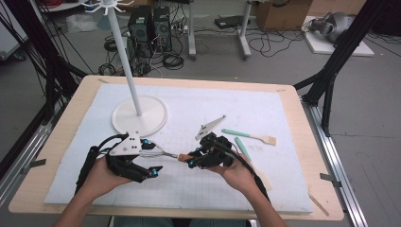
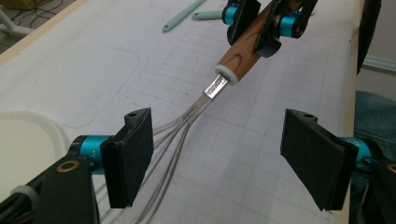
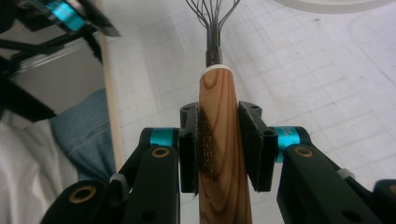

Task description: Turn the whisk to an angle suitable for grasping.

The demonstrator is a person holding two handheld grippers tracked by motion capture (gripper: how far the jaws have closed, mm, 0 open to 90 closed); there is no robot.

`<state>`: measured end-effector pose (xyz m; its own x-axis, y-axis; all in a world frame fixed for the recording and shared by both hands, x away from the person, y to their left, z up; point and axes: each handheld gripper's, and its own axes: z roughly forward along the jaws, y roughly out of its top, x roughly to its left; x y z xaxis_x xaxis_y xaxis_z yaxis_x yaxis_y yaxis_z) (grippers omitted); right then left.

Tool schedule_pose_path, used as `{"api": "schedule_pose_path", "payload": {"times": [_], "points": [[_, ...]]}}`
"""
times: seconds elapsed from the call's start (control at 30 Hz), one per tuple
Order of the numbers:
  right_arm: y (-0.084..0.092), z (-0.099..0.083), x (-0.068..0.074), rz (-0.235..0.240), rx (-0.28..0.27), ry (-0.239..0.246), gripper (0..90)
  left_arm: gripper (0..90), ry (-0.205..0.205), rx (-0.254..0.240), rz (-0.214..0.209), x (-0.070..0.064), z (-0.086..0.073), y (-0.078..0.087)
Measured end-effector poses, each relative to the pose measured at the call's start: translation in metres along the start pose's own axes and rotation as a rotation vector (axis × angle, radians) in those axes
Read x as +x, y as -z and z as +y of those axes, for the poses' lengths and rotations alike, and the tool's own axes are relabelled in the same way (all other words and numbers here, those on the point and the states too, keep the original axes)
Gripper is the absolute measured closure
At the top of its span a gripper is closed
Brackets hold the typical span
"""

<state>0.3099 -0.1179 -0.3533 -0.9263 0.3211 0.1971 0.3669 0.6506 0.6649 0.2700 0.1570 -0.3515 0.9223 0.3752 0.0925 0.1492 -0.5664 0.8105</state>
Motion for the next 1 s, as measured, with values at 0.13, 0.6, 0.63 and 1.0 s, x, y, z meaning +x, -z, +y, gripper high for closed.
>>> {"api": "schedule_pose_path", "payload": {"times": [0.13,0.6,0.63,1.0], "points": [[0.000,0.003,0.005,0.019,0.006,0.020,70.1,28.3,-0.024,0.024,-0.021,0.000,0.003,-0.003],[0.002,0.020,0.022,0.047,0.046,0.115,70.0,45.7,-0.067,0.146,-0.098,0.007,0.015,-0.009],[0.002,0.021,0.023,0.050,0.050,0.115,70.0,46.3,-0.066,0.154,-0.109,0.007,0.015,-0.011],[-0.001,0.025,0.032,0.077,0.073,0.166,70.0,58.0,-0.099,0.230,-0.212,0.004,0.015,-0.020]]}}
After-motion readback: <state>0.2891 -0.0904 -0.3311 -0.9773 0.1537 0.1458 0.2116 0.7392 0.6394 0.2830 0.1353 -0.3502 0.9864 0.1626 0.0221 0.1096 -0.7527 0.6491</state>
